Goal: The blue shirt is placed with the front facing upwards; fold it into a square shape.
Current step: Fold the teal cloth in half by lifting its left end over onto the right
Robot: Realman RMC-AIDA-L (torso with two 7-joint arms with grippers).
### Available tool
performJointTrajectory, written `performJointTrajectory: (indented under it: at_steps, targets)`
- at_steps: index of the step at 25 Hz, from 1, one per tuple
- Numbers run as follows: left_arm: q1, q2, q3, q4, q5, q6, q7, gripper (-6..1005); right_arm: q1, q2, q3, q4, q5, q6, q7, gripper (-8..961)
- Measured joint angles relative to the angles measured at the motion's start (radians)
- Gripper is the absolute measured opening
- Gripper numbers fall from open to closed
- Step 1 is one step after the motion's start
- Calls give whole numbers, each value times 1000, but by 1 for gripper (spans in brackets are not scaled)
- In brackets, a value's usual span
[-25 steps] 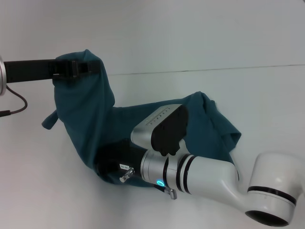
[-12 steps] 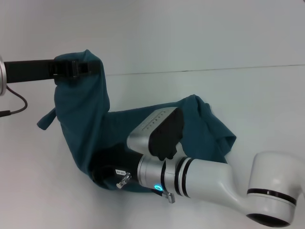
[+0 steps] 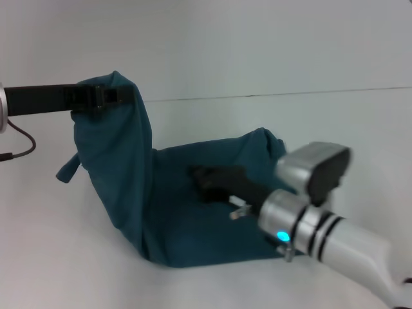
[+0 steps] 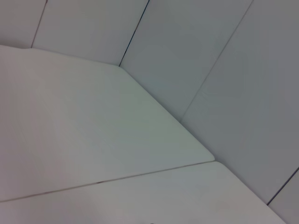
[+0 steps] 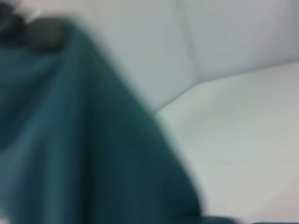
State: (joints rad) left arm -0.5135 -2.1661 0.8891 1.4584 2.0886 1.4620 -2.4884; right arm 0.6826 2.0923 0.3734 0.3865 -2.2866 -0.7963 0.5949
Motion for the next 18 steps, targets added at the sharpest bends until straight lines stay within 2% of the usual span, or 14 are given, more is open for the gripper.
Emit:
performJointTrajectory:
  at_steps: [4,9,12,18]
  targets:
    - [-6,-2,10,-13,-4,-5,2,40,-48,-3,54,-58,0,-64,33,2]
    - [-11,-2,49,-64,-61,-40,25,40,-67,-4,71,-157,3,-138,118,2]
    - [-16,-2,92,-120,-120,-85,59,49,-83,-4,74,-189,17,-164,133,2]
    - [-61,-3,196,-311,-207,-215,148,68,-114,-5,76,-232,52,-207,154,2]
